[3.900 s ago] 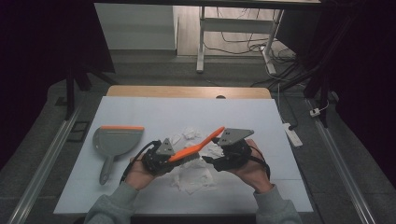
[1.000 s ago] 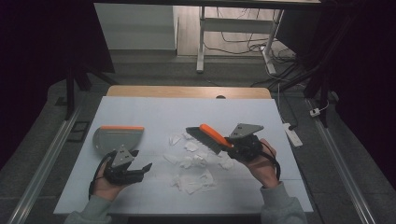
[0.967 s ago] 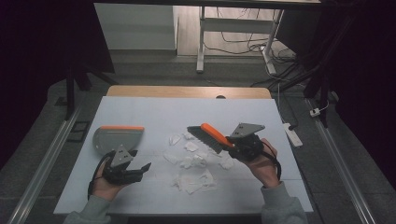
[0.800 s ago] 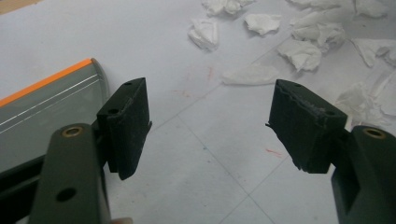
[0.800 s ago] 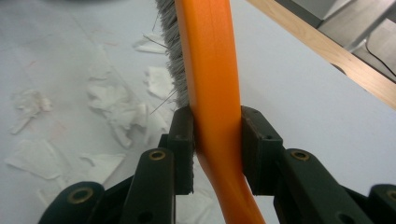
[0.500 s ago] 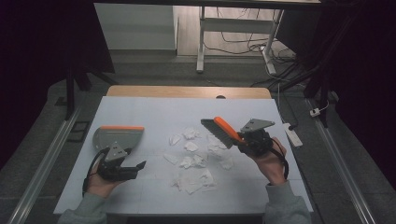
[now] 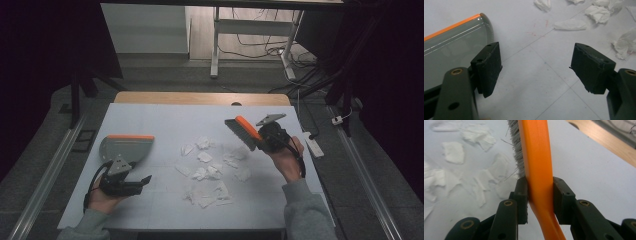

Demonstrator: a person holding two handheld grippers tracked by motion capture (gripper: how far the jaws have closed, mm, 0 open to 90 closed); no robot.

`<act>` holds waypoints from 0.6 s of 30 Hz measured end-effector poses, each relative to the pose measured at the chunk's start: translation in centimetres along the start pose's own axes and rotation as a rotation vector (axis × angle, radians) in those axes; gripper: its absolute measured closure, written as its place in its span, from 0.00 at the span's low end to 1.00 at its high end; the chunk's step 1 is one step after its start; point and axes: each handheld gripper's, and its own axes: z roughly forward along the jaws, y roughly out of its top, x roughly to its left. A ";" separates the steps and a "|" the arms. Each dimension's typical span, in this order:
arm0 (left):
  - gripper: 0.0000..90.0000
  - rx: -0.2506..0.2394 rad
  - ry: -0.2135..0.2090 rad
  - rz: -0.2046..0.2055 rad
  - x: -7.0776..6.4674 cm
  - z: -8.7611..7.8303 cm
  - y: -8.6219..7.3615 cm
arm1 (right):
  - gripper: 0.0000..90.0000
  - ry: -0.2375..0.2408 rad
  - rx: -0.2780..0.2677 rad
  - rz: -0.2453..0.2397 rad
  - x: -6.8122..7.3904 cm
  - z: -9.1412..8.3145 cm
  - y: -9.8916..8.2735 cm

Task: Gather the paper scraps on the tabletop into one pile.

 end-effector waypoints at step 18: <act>0.28 0.006 -0.010 0.004 0.3 0.2 -0.4 | 0.76 -0.046 0.337 -0.108 1.1 6.0 3.6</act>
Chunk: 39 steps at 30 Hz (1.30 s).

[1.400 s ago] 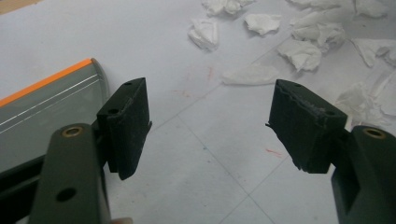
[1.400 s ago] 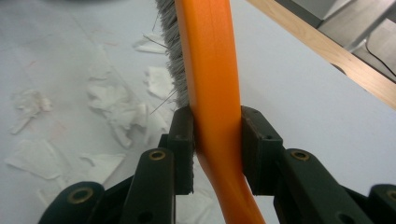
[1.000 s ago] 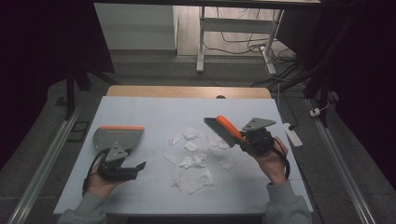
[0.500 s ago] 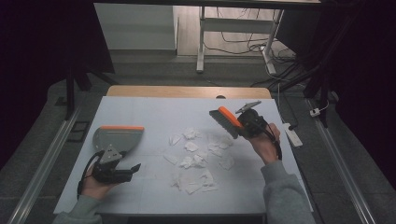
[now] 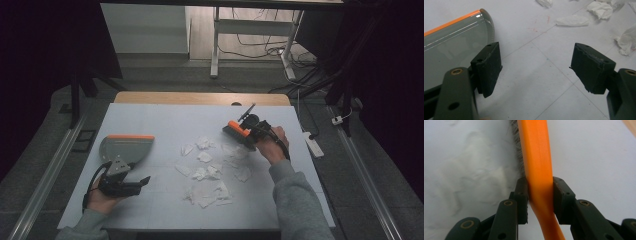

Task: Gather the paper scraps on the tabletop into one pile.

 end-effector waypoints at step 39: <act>0.29 0.007 -0.009 -0.001 0.4 0.2 -0.1 | 0.78 0.113 -0.097 -0.171 1.0 0.6 6.6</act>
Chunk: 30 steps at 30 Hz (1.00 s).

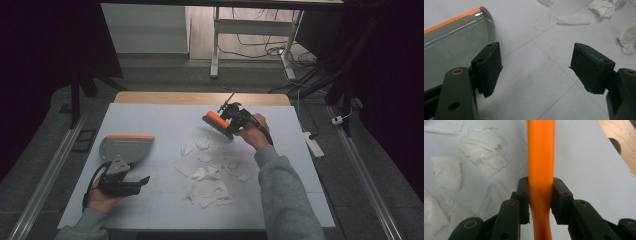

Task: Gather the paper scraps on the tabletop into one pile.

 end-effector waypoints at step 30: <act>0.29 0.006 0.001 0.007 -0.2 0.1 0.1 | 0.78 0.096 -0.141 -0.057 3.7 -5.1 -1.8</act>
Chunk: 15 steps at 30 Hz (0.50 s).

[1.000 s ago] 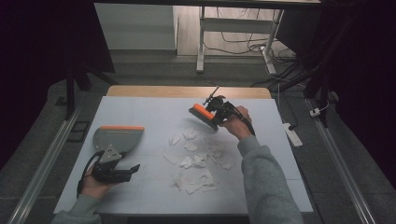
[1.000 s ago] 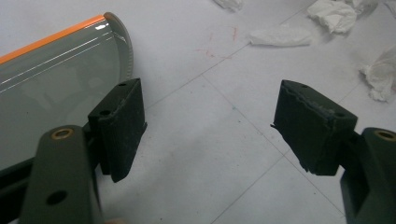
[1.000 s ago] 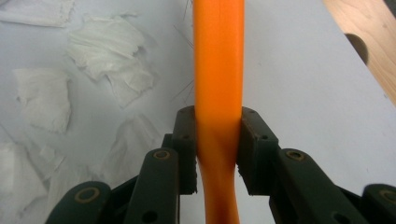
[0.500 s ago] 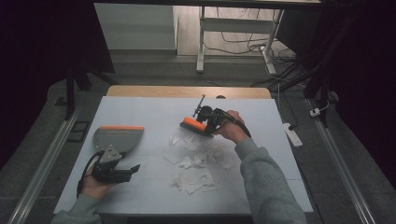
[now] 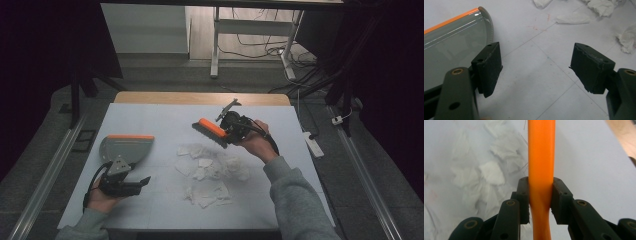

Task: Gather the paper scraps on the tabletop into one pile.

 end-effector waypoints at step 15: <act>0.29 0.006 0.001 0.002 0.1 0.2 -0.1 | 0.78 0.165 -0.142 0.198 3.4 4.4 5.4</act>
